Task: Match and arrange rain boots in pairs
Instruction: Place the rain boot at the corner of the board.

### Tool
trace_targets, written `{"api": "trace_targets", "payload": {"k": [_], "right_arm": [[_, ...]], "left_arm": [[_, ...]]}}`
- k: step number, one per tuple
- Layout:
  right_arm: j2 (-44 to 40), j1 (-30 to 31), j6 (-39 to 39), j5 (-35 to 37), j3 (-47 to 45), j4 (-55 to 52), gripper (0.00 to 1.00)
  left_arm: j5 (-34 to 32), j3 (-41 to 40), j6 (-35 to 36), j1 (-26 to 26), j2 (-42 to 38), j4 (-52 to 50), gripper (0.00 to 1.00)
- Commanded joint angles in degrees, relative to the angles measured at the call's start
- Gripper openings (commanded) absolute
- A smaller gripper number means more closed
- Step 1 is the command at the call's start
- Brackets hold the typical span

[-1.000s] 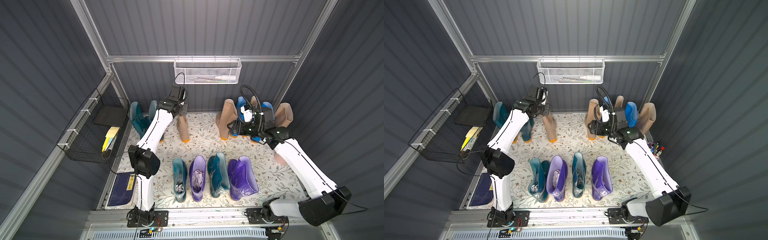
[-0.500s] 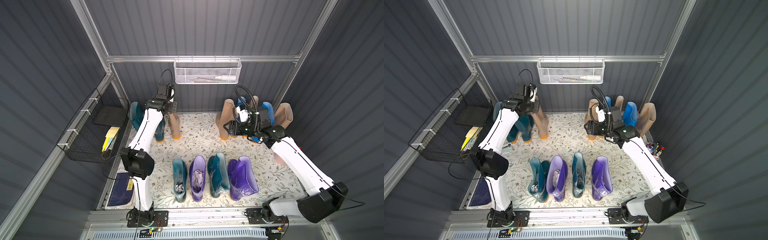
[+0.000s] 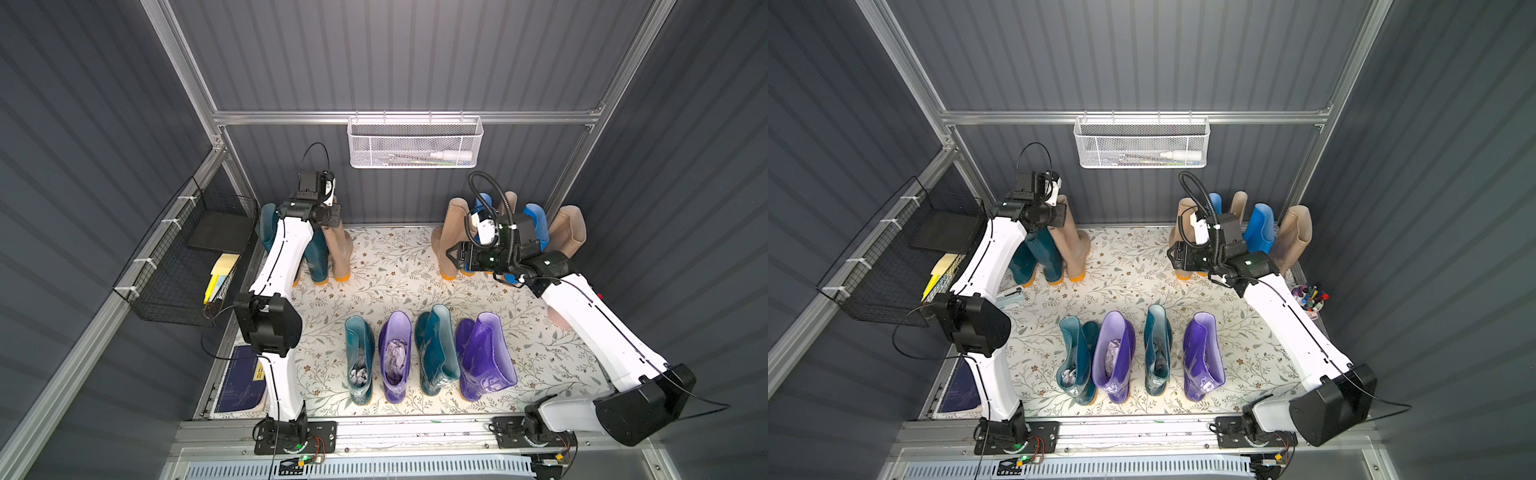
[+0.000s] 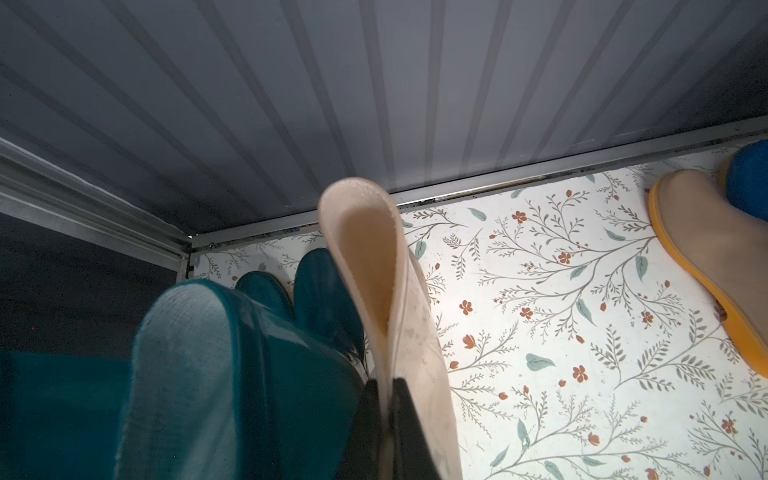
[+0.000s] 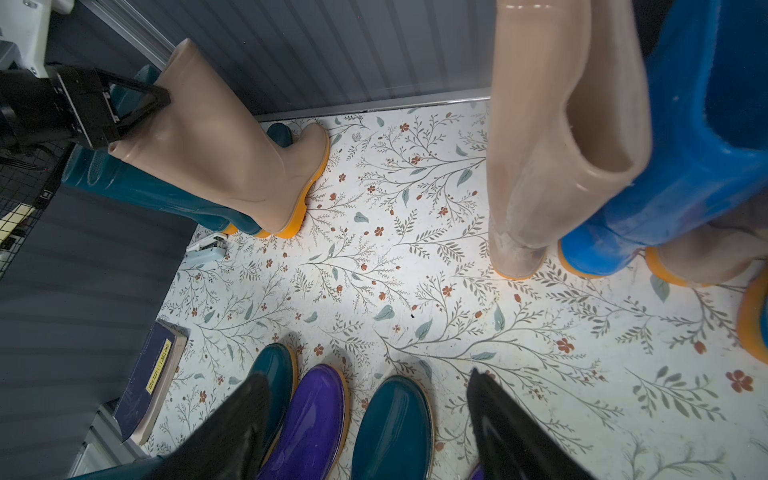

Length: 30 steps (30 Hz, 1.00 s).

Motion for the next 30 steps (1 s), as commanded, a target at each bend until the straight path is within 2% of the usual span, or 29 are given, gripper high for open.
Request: {"api": "trace_targets", "payload": {"k": [1,4,7,9,12,19,26,30], "right_arm": [[0.53,0.28,0.10,0.52,1.58,-0.49,0.78],[0.88,0.27,-0.08,0.52,2.02,-0.47,0.78],[1.04,0.28,-0.23,0.46,2.47,-0.49,0.78],[1.07,0.28,-0.60,0.52,2.96,-0.49,0.78],[1.49,0.28,-1.58,0.85,4.58,-0.97,0.79],[3.01,0.13,-5.43,2.75,10.03,-3.64,0.81],[6.32,-2.50,-9.57,3.27,16.59,-7.38,0.82],[9.92,-4.39,-11.98,2.98,21.81,-10.48,0.84]], "left_arm": [[1.23,-1.07,1.34,-0.02,-3.54,4.17,0.00],[1.32,-2.14,1.15,-0.02,-4.11,4.39,0.03],[1.73,-2.93,0.95,-0.02,-4.43,4.39,0.17],[2.23,-3.24,0.66,-0.02,-4.63,4.31,0.31],[2.89,-3.25,0.27,-0.02,-4.84,3.98,0.39],[3.42,-3.33,-1.40,-0.02,-6.53,4.21,0.48],[4.91,-3.75,-4.13,-0.07,-10.30,4.74,0.53],[8.65,-8.95,-8.56,-0.20,-14.97,6.97,0.54]]}}
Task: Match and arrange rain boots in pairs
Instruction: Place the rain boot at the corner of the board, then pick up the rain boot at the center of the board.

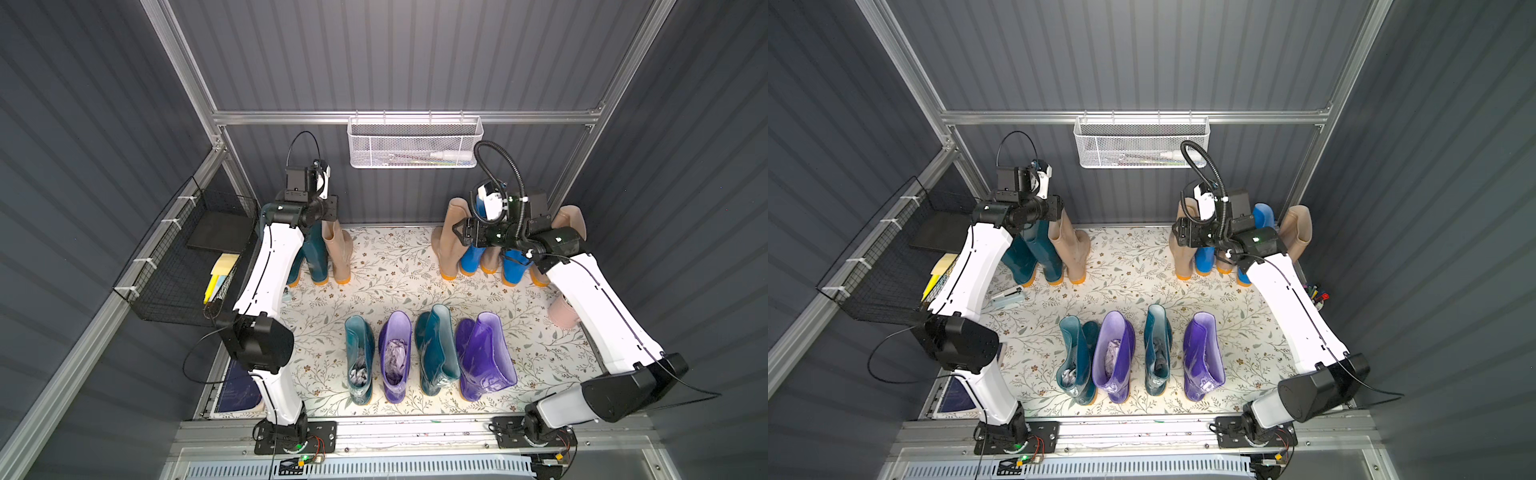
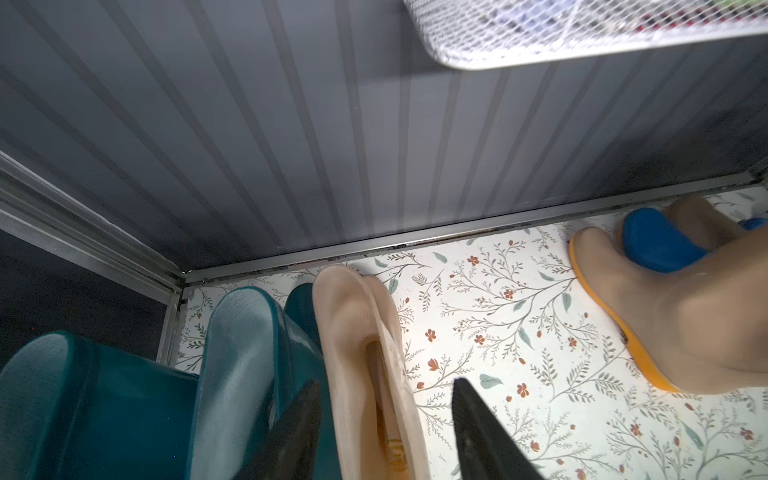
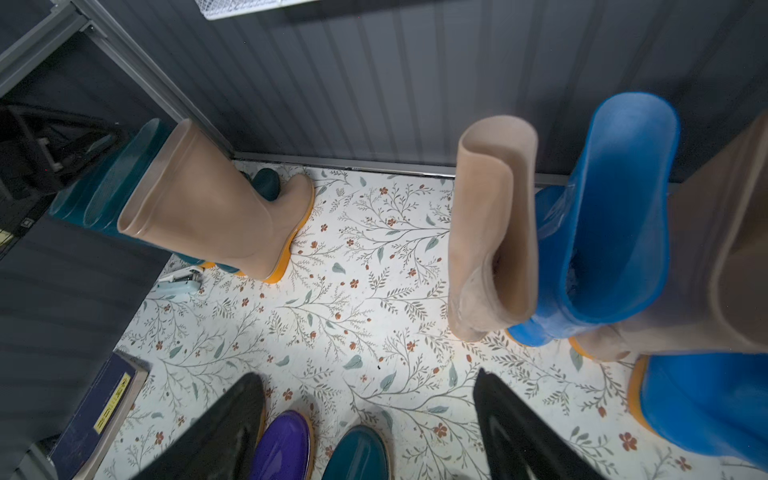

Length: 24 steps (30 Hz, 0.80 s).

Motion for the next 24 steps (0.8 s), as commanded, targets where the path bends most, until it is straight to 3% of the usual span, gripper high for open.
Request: {"api": "trace_targets", "payload": {"k": [1,8,13,16,24], "right_arm": [[2.94,-1.52,-3.60,0.32,4.49,-4.12,0.84],[11.93,-4.06,-6.13,-0.73,15.34,-8.58,0.83],[17.93,-4.52,-6.90,0.13,21.61,-9.78,0.79],[21.82,-4.52,-7.22,0.95,25.94,-11.28,0.77],[29.80,-4.61,-8.52,4.64,36.00,-16.40,0.74]], "left_arm": [[4.89,-5.42,-5.14,-0.33,-5.67,3.54,0.54],[6.22,-20.25,-11.16,-3.25,-17.31,9.64,0.55],[5.09,-28.63,-15.83,-8.32,-23.85,12.36,0.55],[4.39,-31.76,-18.82,-12.17,-25.46,12.86,0.55],[6.61,-38.36,-23.13,-13.80,-28.66,14.27,0.55]]}}
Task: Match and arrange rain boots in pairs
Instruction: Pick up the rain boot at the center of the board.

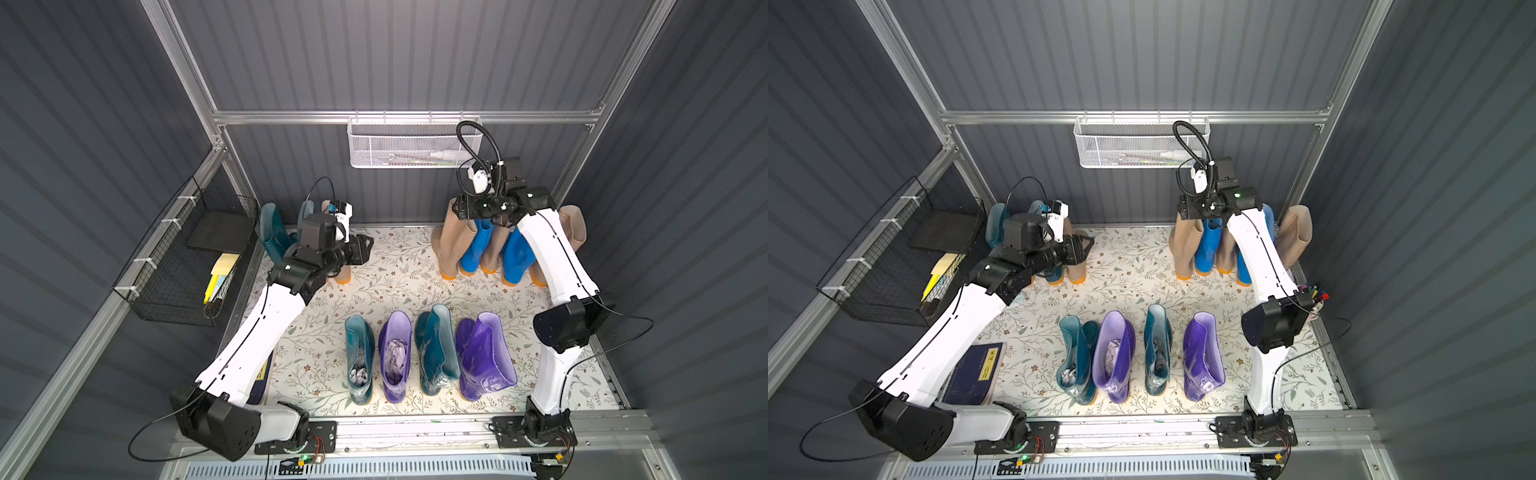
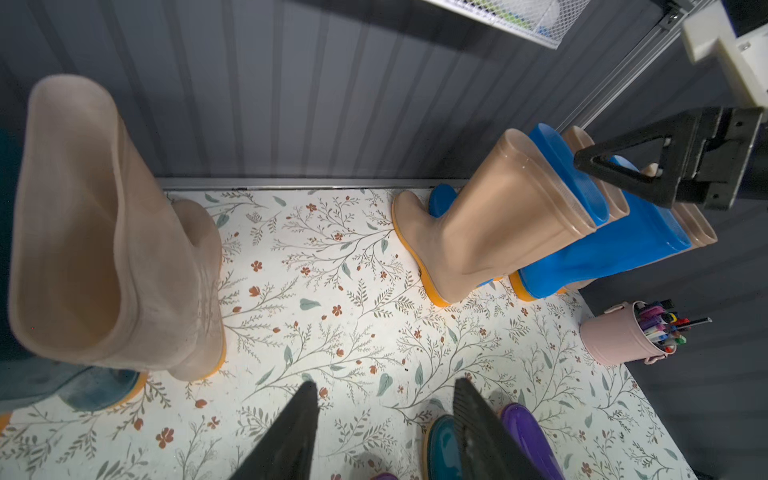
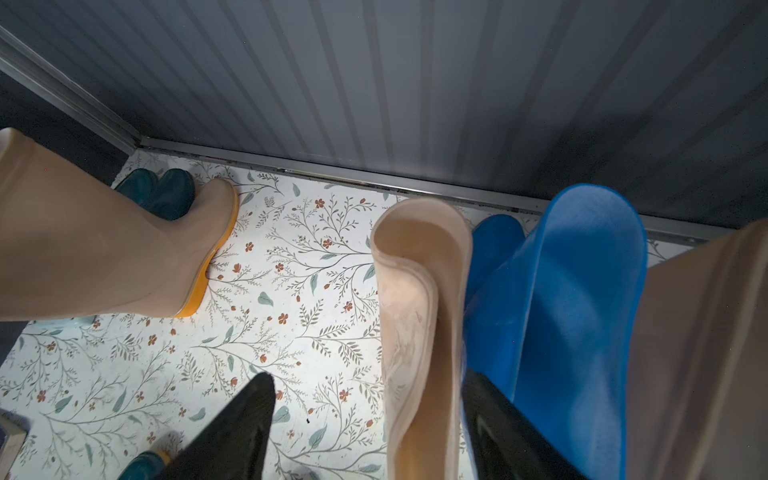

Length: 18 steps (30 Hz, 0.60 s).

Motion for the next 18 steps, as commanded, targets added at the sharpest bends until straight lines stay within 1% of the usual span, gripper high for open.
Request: {"api": "trace_targets", "payload": {"k": [1,6,18], "right_arm": [[1.53,-0.22,-1.65,2.56,2.79,-3.28,0.74],[3.40,-0.19,-2.61,3.15,3.14,-3.65,0.74],[6.19,-0.20,-1.84,1.50,3.65,-4.60,0.68]], "left_arm": [[0.44,-1.10,-2.20,-0.03,-1.83,0.36,0.55],[0.15,-0.97,-1.66,-0.01,-2.64,-1.28,0.55],[0.57,-2.95,-2.27,-0.02,-3.35,-1.83,0.56]]}}
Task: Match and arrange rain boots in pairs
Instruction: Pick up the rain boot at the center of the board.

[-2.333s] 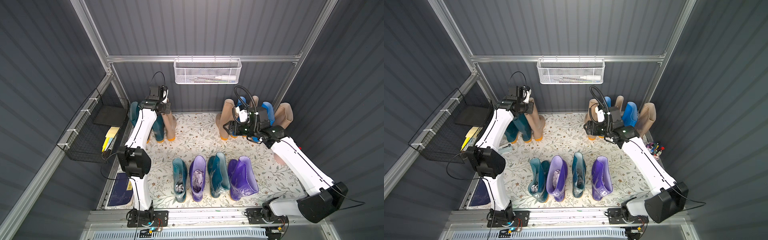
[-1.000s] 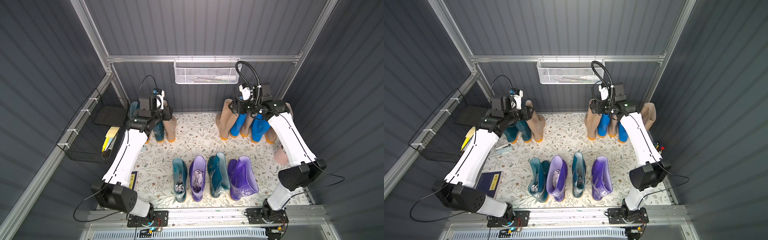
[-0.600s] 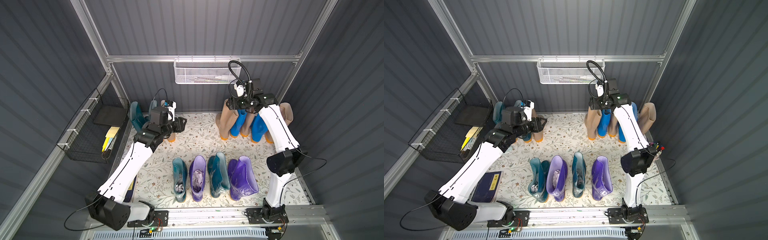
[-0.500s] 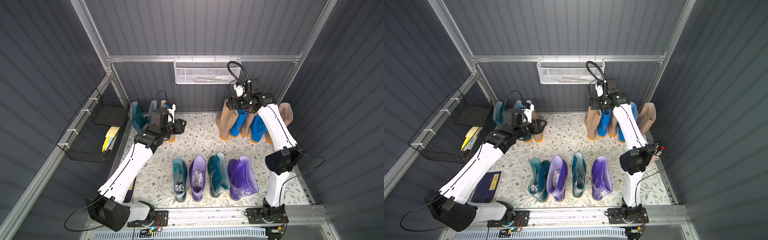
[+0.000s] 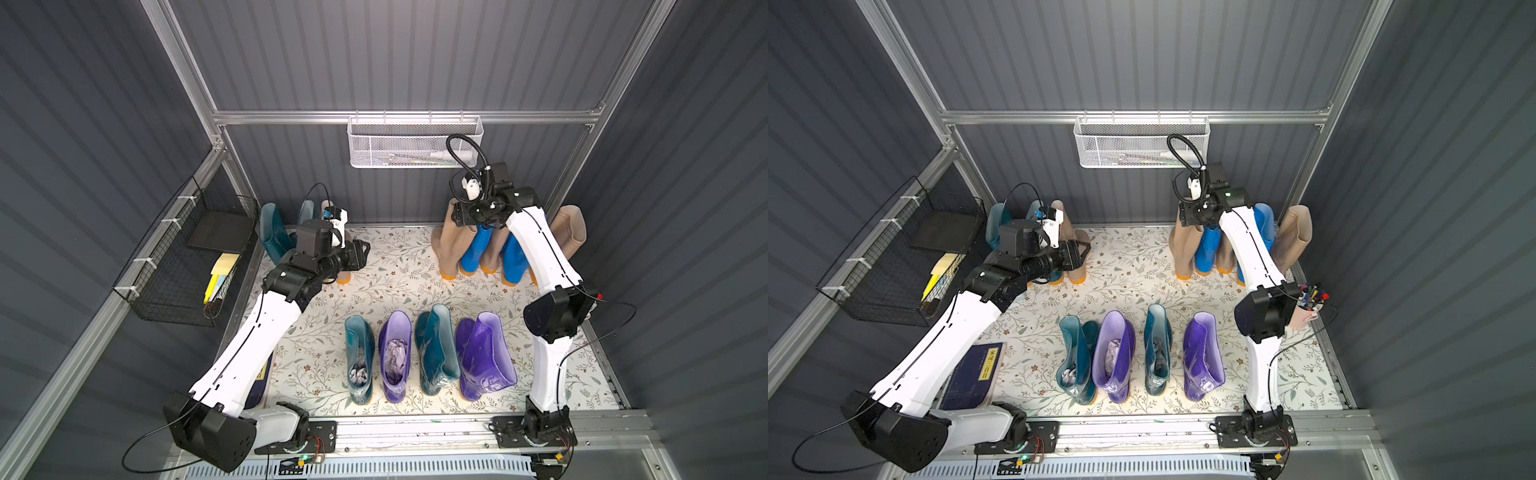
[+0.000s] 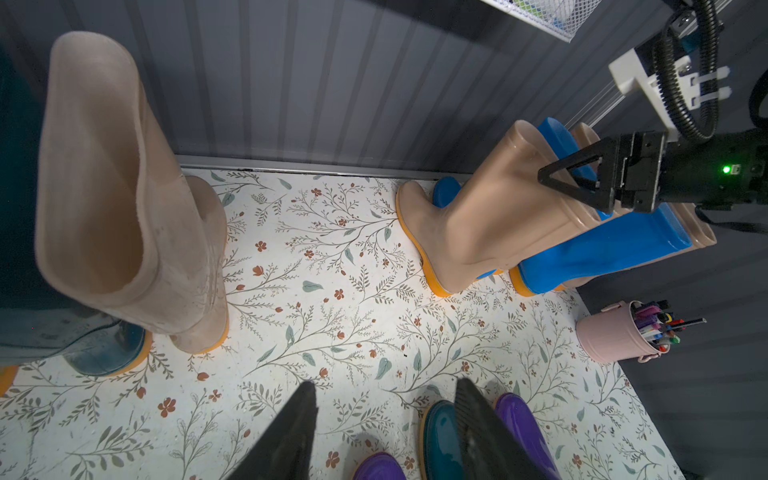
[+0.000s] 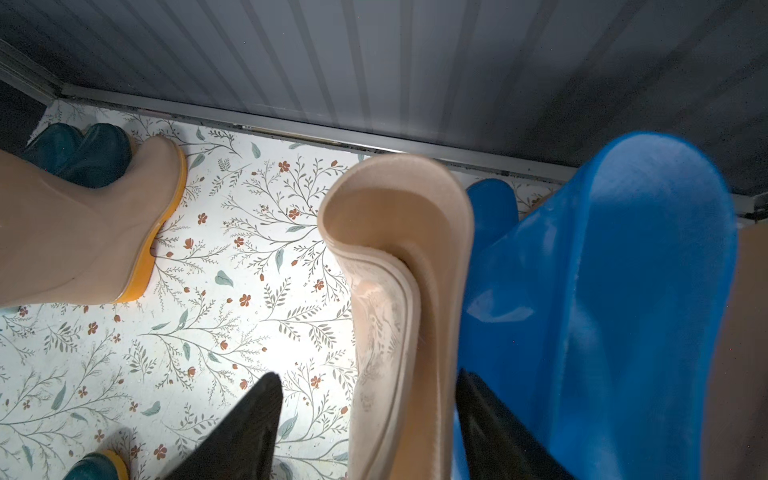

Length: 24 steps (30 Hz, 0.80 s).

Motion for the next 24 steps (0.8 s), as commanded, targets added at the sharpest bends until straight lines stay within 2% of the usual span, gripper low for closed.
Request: {"api": "trace_targets", "payload": {"k": [1,9,15,24], "right_arm": [[0.52,-0.18,-0.31,-1.24,1.17,-1.02,0.67],[1.57,-0.11,-0.04,-2.75,1.25,-1.12,0.54],[2.31,-0.11,0.16,-3.36,1.58,-0.99,0.40],[3.50,-0.10,0.95,-6.76,4.39,-1.37,0.04]], "left_arm": [[0.84,-0.85,-0.90,-0.03,-0.57,-0.77,0.56],[1.09,-0.75,-0.70,-0.03,-0.16,-1.06,0.56],[1.83,0.03,-0.19,-0.12,0.35,-1.38,0.57],[2.01,1.65,0.96,-0.12,0.66,-2.24,0.58]]}}
